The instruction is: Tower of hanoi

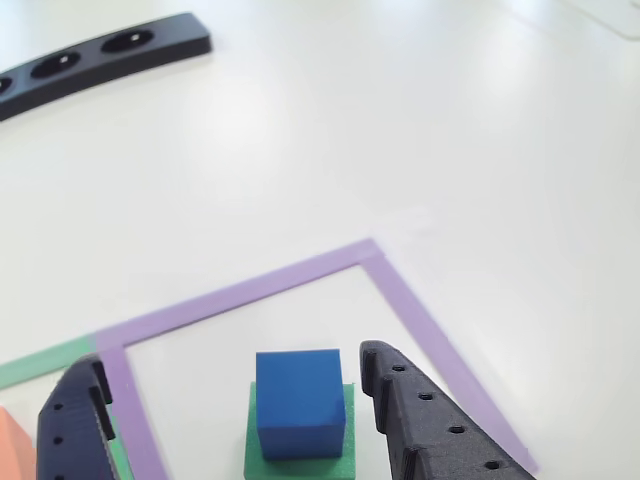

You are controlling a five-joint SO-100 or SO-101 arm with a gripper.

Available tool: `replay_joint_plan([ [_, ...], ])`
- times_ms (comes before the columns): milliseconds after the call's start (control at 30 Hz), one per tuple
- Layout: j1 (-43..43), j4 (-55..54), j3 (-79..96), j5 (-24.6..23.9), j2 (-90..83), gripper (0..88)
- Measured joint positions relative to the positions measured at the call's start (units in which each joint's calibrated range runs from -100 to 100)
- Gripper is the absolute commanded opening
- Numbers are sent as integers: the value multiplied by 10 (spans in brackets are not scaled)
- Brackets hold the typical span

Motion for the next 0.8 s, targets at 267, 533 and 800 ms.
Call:
replay_joint_plan([
  [267, 0, 305, -48, 0, -218, 308],
  [533, -38, 722, -196, 0, -398, 84],
  [800, -113, 1030, -385, -45, -461, 1],
])
